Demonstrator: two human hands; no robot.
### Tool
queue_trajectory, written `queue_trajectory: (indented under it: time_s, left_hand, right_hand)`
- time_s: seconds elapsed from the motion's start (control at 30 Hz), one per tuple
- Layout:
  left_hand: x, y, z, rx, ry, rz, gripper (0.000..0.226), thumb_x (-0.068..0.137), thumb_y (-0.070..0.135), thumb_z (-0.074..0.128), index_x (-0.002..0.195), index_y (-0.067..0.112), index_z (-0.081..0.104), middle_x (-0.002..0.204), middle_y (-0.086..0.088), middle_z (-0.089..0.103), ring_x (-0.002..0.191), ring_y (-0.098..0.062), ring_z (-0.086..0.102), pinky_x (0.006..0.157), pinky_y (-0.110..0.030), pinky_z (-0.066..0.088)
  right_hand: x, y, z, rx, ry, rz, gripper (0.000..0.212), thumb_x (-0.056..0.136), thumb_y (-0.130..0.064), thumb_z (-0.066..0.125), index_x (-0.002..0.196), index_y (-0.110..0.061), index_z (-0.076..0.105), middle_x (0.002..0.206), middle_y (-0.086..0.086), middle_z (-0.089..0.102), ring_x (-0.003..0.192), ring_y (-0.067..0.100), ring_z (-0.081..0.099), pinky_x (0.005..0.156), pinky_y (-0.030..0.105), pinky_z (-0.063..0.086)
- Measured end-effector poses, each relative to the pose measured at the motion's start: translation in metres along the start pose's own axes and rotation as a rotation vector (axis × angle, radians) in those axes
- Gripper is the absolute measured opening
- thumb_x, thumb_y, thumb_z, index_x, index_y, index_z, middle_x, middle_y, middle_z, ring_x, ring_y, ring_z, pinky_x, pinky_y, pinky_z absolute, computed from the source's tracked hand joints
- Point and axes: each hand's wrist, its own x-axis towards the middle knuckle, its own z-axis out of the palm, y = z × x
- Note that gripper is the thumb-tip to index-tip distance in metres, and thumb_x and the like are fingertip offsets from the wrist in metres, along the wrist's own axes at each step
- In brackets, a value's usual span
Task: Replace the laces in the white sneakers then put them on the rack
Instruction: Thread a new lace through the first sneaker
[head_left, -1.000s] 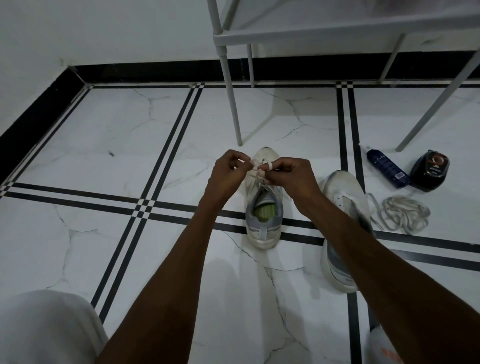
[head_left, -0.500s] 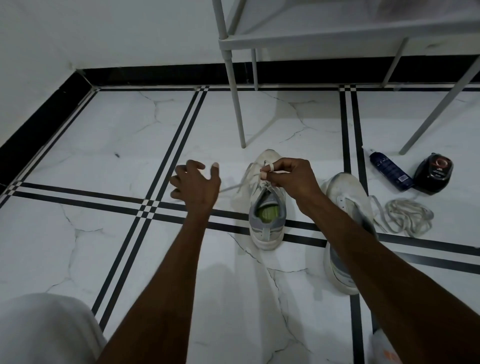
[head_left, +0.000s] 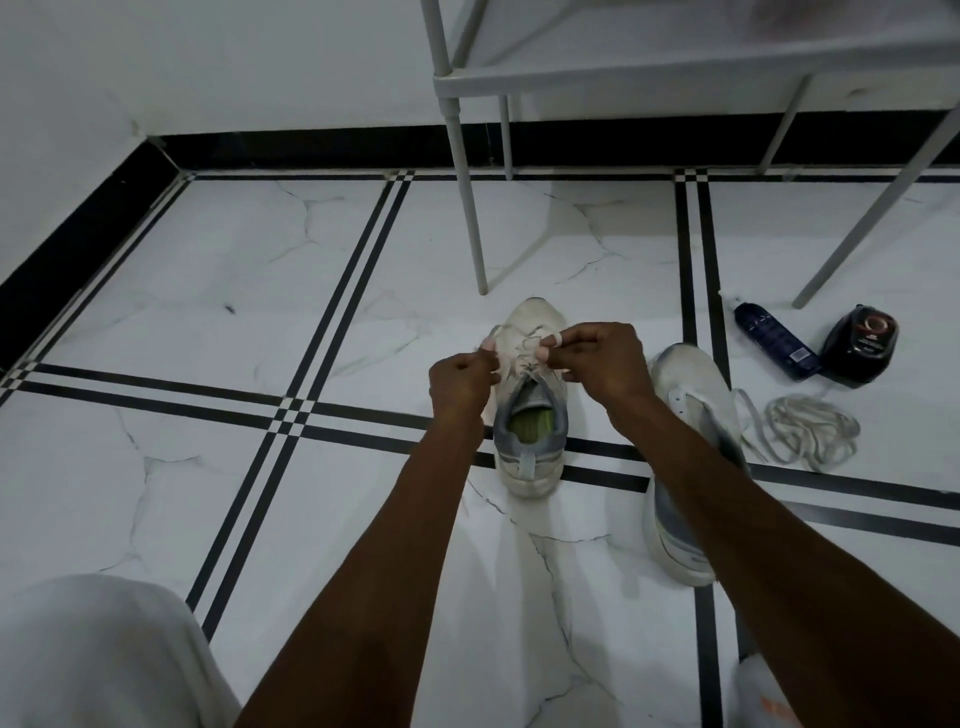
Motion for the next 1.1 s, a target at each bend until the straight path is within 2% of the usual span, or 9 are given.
queue_trajectory:
  time_s: [0.13,0.23,0.33,0.4,0.5,0.6,0.77,0.87,1.1]
  left_hand:
    - [0.001,-0.018,-0.006,-0.023,0.08,0.046,0.031,0.101,0.034,0.059,0.081,0.012,0.067,0.084,-0.005,0.073,0.075,-0.016,0.069,0.071,-0.031,0.049]
    - [-0.003,-0.022,0.0,-0.09,-0.021,-0.012,0.039,0.1,0.048,0.057,0.089,0.013,0.07,0.091,-0.004,0.076,0.086,-0.017,0.07,0.071,-0.03,0.053]
    - [-0.011,-0.015,0.008,-0.027,-0.076,-0.059,0.044,0.088,0.06,0.066,0.086,0.016,0.074,0.08,0.003,0.074,0.074,-0.011,0.068,0.062,-0.023,0.052]
    - [-0.014,-0.014,0.011,0.005,-0.128,-0.032,0.033,0.085,0.049,0.077,0.086,0.016,0.075,0.078,0.003,0.074,0.075,-0.012,0.071,0.064,-0.022,0.055]
    - [-0.013,-0.018,0.013,-0.007,-0.151,0.045,0.028,0.08,0.035,0.085,0.089,0.01,0.076,0.09,-0.005,0.077,0.089,-0.019,0.073,0.08,-0.028,0.059]
    - [-0.007,-0.02,0.015,0.007,-0.088,0.044,0.022,0.083,0.028,0.083,0.082,0.011,0.07,0.088,-0.005,0.073,0.08,-0.017,0.068,0.078,-0.029,0.058]
    - [0.002,-0.029,0.017,0.112,0.054,0.05,0.027,0.091,0.035,0.074,0.08,0.011,0.066,0.085,-0.009,0.07,0.083,-0.025,0.065,0.088,-0.041,0.056]
    - [-0.001,-0.032,0.021,0.131,0.103,0.077,0.031,0.096,0.034,0.067,0.09,0.004,0.066,0.095,-0.015,0.072,0.091,-0.031,0.067,0.09,-0.043,0.056]
    - [0.002,-0.018,0.015,0.061,-0.029,0.017,0.024,0.101,0.031,0.06,0.09,0.01,0.065,0.088,-0.005,0.066,0.087,-0.022,0.062,0.082,-0.034,0.053]
  right_hand:
    - [-0.003,0.017,-0.023,0.104,0.135,0.152,0.013,0.08,-0.007,0.081,0.08,-0.011,0.069,0.086,0.009,0.076,0.075,0.021,0.075,0.064,0.028,0.052]
    - [-0.007,0.026,-0.015,0.097,0.045,0.212,0.018,0.084,-0.014,0.079,0.095,-0.012,0.065,0.082,0.004,0.073,0.07,0.013,0.07,0.059,0.025,0.048]
    - [-0.01,0.03,-0.005,0.189,-0.026,0.23,0.029,0.085,-0.016,0.078,0.108,-0.006,0.064,0.082,0.005,0.07,0.07,0.013,0.066,0.064,0.026,0.053]
    - [-0.011,0.033,-0.003,0.202,-0.033,0.219,0.026,0.086,-0.011,0.076,0.108,0.0,0.067,0.084,0.008,0.07,0.07,0.014,0.064,0.067,0.025,0.054]
    - [-0.013,0.032,-0.004,0.182,0.005,0.197,0.015,0.09,-0.008,0.072,0.096,0.005,0.068,0.076,0.01,0.069,0.06,0.012,0.062,0.062,0.021,0.056]
    - [-0.008,0.029,-0.003,0.129,0.041,0.192,0.015,0.091,-0.011,0.071,0.086,0.001,0.063,0.072,0.013,0.069,0.06,0.017,0.064,0.061,0.026,0.058]
    - [-0.003,0.026,0.004,0.165,0.114,0.277,0.022,0.102,-0.012,0.054,0.082,-0.004,0.051,0.077,0.018,0.068,0.067,0.023,0.068,0.061,0.033,0.061]
    - [-0.004,0.028,0.012,0.208,0.127,0.309,0.026,0.105,-0.012,0.047,0.08,-0.004,0.053,0.078,0.018,0.067,0.067,0.023,0.067,0.058,0.029,0.06]
    - [-0.007,0.015,0.0,0.131,0.062,0.231,0.013,0.1,-0.02,0.06,0.089,-0.012,0.056,0.096,0.009,0.074,0.08,0.018,0.068,0.064,0.028,0.052]
